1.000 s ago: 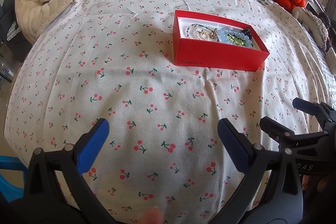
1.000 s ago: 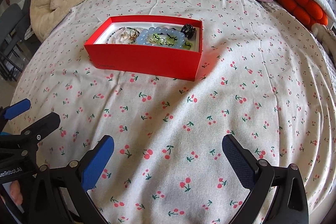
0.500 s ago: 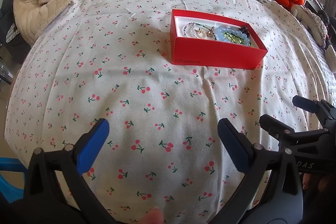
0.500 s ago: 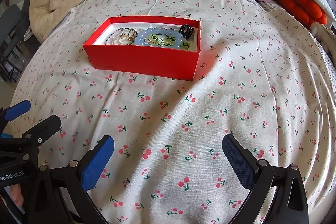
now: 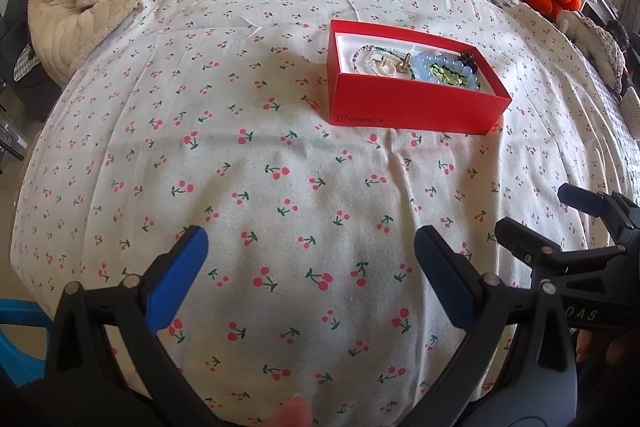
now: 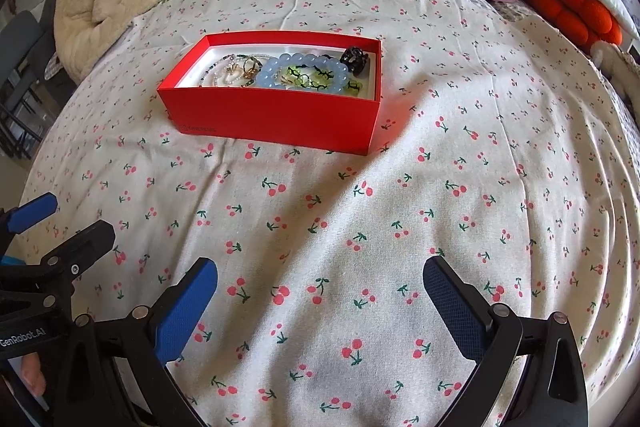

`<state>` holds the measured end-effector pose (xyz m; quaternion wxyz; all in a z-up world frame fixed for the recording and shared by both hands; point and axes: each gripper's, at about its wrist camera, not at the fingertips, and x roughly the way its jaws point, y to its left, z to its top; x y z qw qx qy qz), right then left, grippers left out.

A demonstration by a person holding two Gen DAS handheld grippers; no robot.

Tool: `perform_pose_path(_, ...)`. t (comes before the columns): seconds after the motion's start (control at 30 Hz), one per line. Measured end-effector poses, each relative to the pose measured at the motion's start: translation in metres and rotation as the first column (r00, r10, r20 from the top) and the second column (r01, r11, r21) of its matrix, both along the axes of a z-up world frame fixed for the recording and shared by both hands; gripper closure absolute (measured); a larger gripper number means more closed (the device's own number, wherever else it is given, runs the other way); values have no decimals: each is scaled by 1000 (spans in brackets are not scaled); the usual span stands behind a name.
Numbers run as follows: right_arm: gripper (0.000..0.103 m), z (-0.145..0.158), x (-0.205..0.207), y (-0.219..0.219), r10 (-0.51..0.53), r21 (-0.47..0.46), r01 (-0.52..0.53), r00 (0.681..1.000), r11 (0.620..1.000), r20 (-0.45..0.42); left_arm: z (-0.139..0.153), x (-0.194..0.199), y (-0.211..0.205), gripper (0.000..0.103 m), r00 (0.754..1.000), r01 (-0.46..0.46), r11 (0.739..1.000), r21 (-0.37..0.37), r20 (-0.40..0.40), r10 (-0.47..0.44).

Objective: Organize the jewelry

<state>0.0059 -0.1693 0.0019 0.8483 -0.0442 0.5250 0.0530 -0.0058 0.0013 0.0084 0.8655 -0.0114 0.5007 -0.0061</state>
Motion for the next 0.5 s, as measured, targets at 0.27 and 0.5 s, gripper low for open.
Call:
perform_pose_path(0.27,0,2,1,-2,-2,5,2,1000,1000,5,0,0,0,1,1000,-1,1000,4,-1,1)
perform_pose_path(0.5,0,0,2,-1,-7,-1,7,1000,1000,0,1,-1,1,1,1000,-6,1000,6,3,6)
